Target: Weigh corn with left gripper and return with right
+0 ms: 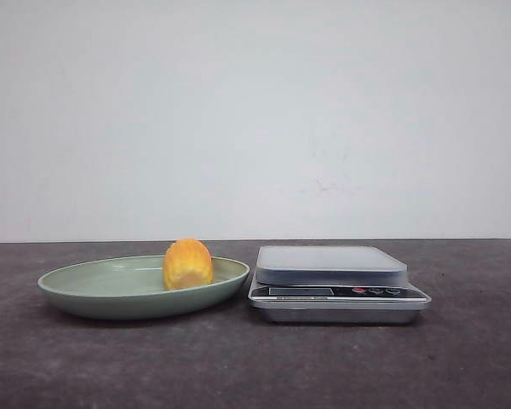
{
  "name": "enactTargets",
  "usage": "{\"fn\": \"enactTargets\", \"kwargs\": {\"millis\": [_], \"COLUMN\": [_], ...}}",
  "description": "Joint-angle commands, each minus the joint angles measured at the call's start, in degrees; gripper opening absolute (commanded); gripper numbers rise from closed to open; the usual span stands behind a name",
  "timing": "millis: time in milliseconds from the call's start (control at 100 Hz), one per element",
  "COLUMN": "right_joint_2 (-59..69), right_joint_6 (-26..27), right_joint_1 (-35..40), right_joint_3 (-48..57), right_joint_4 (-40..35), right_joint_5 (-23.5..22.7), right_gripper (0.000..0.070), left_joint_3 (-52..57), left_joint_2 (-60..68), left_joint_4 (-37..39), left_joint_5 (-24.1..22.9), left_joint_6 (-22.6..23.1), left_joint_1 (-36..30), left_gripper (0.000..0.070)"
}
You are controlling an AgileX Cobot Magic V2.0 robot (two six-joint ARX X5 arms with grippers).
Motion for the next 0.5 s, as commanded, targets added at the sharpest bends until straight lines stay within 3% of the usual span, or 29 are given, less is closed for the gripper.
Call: {"fn": "enactTargets", "kwargs": {"millis": [0, 240, 270, 310, 350, 380, 410, 420, 490], "right_joint_2": [-5.14, -21.18, -22.21, -23.17, -23.76, -23.96, -24.11, -24.13, -24.13], "right_joint_6": [2.08, 2.14, 2.14, 2.08, 2.08, 2.05, 2.03, 2.03, 2.12], "right_joint_1": [0.26, 0.24, 0.24, 0.24, 0.24, 0.24, 0.2, 0.17, 0.17], "right_joint_3": [-3.19, -7.98, -7.98, -7.98, -7.98, -7.98, -7.98, -7.98, -7.98], "right_joint_4": [0.04, -1.2, -1.2, -1.25, -1.49, -1.77, -2.19, -2.36, -3.45], "right_joint_5": [-1.7, -2.38, -2.38, -2.34, -2.21, -2.23, -2.21, -2.16, -2.08], "right_gripper": [0.0538, 0.0519, 0.0463, 0.0324, 0.0134, 0.0, 0.0007, 0.0013, 0.001], "left_joint_3": [0.79, 0.79, 0.79, 0.79, 0.79, 0.79, 0.79, 0.79, 0.79], "left_joint_2": [0.02, 0.02, 0.02, 0.02, 0.02, 0.02, 0.02, 0.02, 0.02], "left_joint_4": [0.33, 0.33, 0.35, 0.37, 0.35, 0.35, 0.35, 0.35, 0.33], "left_joint_5": [0.07, 0.04, 0.04, 0.04, 0.02, 0.02, 0.02, 0.02, -0.13], "left_joint_6": [0.28, 0.37, 0.37, 0.37, 0.39, 0.46, 0.66, 0.74, 0.81], "left_joint_1": [-0.09, -0.09, -0.09, -0.09, -0.09, -0.09, -0.09, -0.11, -0.09], "left_gripper": [0.0429, 0.0428, 0.0425, 0.0384, 0.0282, 0.0164, 0.0017, 0.0, 0.001]}}
